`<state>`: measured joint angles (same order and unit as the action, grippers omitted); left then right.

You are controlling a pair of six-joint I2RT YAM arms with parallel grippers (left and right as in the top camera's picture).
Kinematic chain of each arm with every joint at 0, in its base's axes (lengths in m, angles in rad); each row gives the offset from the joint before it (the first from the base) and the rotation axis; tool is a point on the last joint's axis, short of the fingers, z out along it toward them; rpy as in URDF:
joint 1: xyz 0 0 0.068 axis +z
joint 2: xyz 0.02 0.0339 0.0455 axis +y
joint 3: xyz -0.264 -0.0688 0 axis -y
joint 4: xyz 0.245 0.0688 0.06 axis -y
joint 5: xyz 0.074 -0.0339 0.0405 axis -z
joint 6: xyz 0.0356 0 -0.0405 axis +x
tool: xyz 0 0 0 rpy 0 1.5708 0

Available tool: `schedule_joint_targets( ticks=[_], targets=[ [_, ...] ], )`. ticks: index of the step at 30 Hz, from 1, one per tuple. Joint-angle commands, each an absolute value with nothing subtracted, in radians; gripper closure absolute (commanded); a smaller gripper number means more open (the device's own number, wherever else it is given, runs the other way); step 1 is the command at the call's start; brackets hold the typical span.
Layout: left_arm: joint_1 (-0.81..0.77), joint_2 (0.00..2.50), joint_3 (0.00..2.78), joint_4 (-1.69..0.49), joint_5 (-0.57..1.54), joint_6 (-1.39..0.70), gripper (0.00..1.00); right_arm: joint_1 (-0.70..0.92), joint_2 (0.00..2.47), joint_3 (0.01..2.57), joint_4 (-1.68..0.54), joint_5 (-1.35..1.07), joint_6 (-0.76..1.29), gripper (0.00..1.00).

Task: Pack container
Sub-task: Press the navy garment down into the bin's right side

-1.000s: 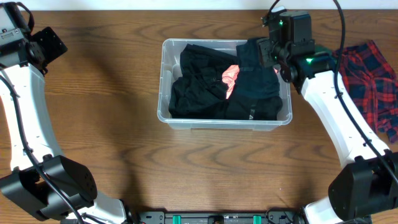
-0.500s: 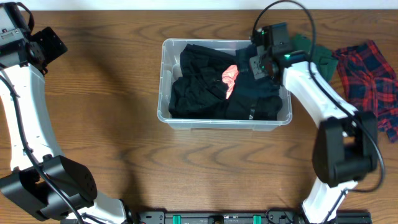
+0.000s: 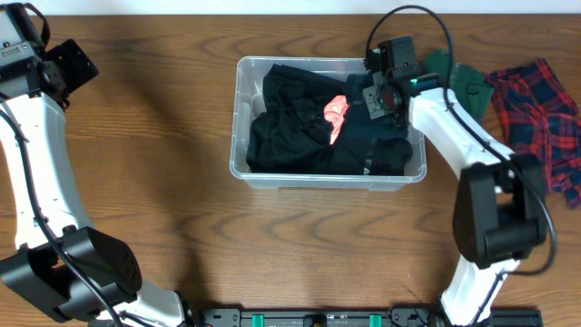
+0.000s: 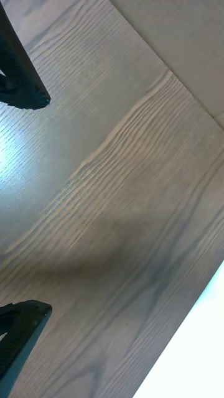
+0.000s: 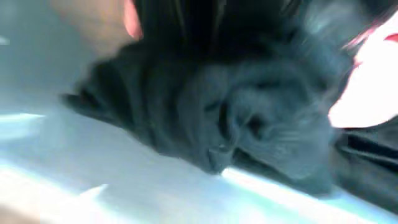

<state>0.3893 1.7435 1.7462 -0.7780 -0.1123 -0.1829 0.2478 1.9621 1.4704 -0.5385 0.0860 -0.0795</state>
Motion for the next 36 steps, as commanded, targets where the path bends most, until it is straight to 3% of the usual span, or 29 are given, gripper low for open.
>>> schedule_joint_targets(
  ticks=[1, 6, 12, 21, 29, 32, 36],
  targets=[
    [0.392, 1.740, 1.749, -0.778, -0.125, -0.180, 0.02, 0.262, 1.815, 1.480, -0.561, 0.089, -0.076, 0.83],
    [0.392, 1.740, 1.749, -0.778, -0.125, -0.180, 0.02, 0.262, 1.723, 1.480, -0.673, 0.065, -0.044, 0.80],
    [0.392, 1.740, 1.749, -0.778, -0.125, -0.180, 0.02, 0.262, 1.736, 1.475, -0.799, -0.045, -0.038, 0.89],
    [0.392, 1.740, 1.749, -0.778, -0.125, -0.180, 0.02, 0.262, 1.859, 1.442, -0.844, -0.061, -0.038, 0.93],
    [0.392, 1.740, 1.749, -0.778, -0.125, -0.180, 0.02, 0.260, 1.961, 1.399, -0.821, -0.056, -0.038, 0.83],
    [0.392, 1.740, 1.749, -0.778, -0.125, -0.180, 0.02, 0.260, 1.969, 1.399, -0.810, -0.057, -0.038, 0.96],
    [0.392, 1.740, 1.749, -0.778, -0.125, -0.180, 0.02, 0.260, 1.931, 1.439, -0.807, -0.057, -0.038, 0.96]
  ],
)
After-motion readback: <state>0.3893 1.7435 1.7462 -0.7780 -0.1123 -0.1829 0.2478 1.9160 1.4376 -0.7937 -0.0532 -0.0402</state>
